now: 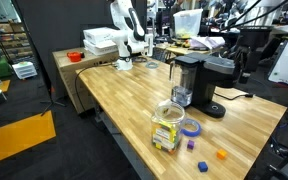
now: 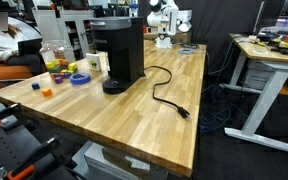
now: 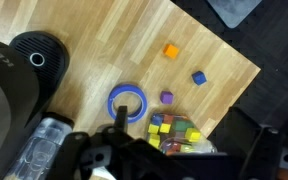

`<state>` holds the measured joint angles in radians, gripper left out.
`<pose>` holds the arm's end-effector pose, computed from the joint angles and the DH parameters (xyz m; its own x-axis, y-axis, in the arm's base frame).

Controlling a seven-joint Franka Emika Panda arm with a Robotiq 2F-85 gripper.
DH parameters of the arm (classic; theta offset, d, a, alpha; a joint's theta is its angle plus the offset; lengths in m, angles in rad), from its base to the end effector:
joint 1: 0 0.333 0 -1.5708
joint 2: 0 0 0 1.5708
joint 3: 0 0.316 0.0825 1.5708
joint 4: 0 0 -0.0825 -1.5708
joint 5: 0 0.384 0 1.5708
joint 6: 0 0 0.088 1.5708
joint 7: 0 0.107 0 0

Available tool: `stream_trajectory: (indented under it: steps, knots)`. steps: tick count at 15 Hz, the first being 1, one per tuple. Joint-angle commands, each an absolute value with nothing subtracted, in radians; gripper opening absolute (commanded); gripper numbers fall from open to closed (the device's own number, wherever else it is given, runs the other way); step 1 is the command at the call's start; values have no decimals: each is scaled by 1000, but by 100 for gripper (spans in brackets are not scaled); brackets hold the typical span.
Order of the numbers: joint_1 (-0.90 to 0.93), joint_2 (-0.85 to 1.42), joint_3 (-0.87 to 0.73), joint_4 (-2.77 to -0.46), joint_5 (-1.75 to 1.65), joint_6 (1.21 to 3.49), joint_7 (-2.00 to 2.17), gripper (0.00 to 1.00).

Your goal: Put the orange block in the clear container

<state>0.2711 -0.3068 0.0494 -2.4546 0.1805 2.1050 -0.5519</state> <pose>0.4090 0.1449 0.4085 0.7160 0.6975 0.0297 0.6938 -0.7062 -0.1411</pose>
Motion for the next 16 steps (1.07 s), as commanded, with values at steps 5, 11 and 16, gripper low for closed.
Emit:
stream_trajectory:
  steps: [5,11,16]
  knots:
    - [261,-303,57,-2451,185,2103,-570,100]
    - [291,-293,75,-2461,189,2109,-649,100]
    - [305,-247,114,-2502,167,2137,-687,100]
